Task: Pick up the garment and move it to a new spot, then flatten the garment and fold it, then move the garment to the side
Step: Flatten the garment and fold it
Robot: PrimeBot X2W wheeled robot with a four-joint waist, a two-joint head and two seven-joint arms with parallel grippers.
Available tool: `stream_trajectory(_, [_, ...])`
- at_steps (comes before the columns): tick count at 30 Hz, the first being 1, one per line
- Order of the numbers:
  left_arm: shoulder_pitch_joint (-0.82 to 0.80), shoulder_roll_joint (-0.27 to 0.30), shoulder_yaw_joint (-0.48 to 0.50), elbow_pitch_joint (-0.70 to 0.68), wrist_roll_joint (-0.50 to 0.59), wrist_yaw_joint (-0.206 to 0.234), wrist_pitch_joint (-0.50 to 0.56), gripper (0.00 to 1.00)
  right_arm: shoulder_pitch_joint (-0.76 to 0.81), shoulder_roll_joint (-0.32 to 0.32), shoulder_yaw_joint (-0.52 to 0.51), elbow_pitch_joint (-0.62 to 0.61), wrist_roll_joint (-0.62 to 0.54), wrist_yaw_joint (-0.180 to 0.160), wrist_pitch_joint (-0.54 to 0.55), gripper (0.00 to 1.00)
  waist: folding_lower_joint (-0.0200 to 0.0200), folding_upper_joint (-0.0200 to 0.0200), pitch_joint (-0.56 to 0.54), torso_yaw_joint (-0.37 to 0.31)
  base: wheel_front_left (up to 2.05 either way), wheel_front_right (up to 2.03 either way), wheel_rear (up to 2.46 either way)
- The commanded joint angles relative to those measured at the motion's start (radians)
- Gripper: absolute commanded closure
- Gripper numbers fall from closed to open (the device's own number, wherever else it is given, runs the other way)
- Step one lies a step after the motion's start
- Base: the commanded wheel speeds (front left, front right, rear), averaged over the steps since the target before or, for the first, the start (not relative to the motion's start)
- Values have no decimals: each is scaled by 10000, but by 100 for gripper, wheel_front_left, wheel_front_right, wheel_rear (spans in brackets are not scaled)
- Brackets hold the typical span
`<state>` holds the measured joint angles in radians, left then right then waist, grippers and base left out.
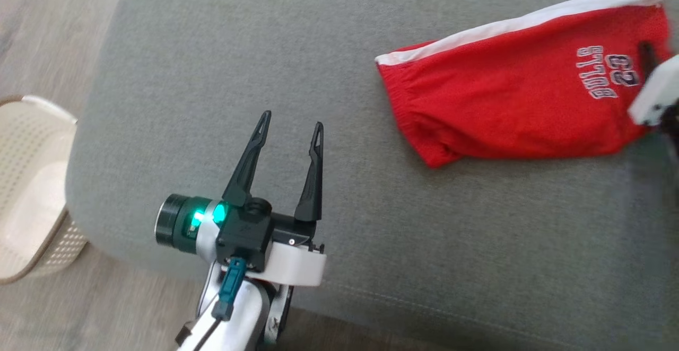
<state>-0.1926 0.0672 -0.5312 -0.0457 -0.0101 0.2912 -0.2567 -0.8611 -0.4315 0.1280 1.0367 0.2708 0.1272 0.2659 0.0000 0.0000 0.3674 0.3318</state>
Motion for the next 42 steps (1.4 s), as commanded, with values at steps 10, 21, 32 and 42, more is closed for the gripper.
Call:
stream_trajectory(10, [-6,330,393,-292,96,181,-51,0,942,-25,492,-999,659,35,-762,100,0,0,-764,-1491,0,0,0])
stream_trajectory(21, [-39,412,395,-281,33,217,-51,0,987,-634,307,-2295,149,35,391,100,0,0,-960,-2293,0,0,0])
stream_trajectory(32, [54,411,378,-137,-46,235,-51,0,1215,528,1035,-5125,12,35,1799,100,0,0,-1422,-2354,0,0,0])
stream_trajectory(42, [58,322,206,-82,-80,193,-51,0,1845,2177,1777,-6605,-127,35,2726,100,0,0,-1538,-1781,0,0,0])
